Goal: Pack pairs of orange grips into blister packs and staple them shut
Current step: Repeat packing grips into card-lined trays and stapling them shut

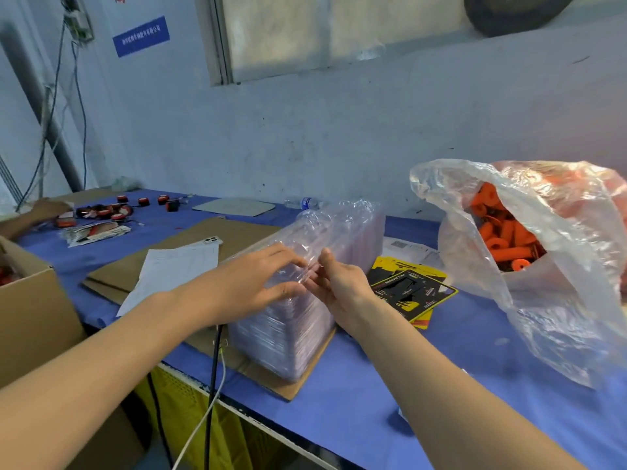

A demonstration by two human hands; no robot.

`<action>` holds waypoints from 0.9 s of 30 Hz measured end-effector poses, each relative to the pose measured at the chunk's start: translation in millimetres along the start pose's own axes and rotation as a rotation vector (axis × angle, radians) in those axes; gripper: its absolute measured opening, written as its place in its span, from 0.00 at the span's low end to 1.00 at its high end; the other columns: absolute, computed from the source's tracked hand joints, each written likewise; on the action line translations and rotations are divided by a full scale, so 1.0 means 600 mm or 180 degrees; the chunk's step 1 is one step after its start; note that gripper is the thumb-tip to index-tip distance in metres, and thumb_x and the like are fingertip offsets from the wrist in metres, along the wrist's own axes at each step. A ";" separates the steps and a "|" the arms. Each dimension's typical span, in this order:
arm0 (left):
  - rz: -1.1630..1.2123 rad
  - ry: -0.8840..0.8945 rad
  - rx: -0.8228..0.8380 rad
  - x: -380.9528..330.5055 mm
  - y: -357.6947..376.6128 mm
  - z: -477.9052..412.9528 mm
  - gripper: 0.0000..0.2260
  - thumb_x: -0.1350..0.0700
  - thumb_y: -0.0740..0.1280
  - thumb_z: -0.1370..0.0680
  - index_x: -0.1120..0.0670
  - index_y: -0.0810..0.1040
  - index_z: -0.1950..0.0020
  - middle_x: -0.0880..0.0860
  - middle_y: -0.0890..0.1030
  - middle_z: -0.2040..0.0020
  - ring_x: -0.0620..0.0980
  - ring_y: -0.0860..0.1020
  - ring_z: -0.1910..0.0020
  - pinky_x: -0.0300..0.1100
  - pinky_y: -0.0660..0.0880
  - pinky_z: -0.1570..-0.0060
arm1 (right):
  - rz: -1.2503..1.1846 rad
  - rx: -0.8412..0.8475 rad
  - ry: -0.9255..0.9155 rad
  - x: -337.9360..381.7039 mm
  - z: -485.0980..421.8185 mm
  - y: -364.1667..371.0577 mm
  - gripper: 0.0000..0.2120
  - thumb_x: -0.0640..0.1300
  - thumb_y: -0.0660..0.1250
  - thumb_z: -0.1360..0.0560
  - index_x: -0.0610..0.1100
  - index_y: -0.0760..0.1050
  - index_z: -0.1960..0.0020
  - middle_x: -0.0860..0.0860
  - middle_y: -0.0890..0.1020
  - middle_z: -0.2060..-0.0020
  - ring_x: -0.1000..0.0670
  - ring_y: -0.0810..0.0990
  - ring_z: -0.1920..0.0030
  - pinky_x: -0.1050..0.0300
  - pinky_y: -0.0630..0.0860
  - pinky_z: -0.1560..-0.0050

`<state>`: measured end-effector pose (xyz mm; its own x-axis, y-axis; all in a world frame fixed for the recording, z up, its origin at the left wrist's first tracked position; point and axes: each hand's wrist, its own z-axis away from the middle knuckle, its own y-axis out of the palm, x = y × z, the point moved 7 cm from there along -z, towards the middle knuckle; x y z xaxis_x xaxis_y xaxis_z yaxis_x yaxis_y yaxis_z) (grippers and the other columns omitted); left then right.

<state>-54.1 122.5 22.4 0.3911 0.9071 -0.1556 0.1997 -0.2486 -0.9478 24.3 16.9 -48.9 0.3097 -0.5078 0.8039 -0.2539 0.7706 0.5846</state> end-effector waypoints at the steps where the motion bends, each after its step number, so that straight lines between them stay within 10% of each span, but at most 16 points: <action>1: -0.0005 0.0020 -0.0048 -0.001 -0.002 0.000 0.21 0.36 0.59 0.22 0.42 0.70 0.31 0.39 0.73 0.35 0.38 0.72 0.37 0.45 0.72 0.37 | -0.0172 0.0117 -0.0019 -0.003 0.003 0.005 0.14 0.46 0.61 0.18 0.35 0.75 0.51 0.43 0.80 0.63 0.51 0.82 0.68 0.60 0.81 0.66; 8: 0.0305 -0.0023 -0.0322 0.000 -0.008 0.005 0.23 0.37 0.58 0.22 0.47 0.71 0.31 0.42 0.75 0.35 0.41 0.75 0.37 0.47 0.74 0.39 | -0.1226 0.1088 0.0074 -0.030 0.043 0.036 0.17 0.42 0.69 0.27 0.36 0.76 0.40 0.45 0.85 0.60 0.51 0.85 0.60 0.60 0.82 0.60; 27: 0.0370 -0.0019 -0.0619 -0.016 -0.020 0.002 0.20 0.38 0.58 0.20 0.46 0.72 0.32 0.41 0.77 0.38 0.39 0.76 0.41 0.45 0.76 0.41 | -0.1788 0.0951 0.0060 -0.042 0.045 0.049 0.09 0.33 0.66 0.22 0.39 0.81 0.44 0.46 0.85 0.58 0.53 0.85 0.60 0.63 0.81 0.61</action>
<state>-61.4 117.1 34.7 0.4165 0.8703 -0.2628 0.3233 -0.4119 -0.8519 -15.4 41.8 -49.1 0.4853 -0.7944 0.3653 -0.2919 0.2466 0.9241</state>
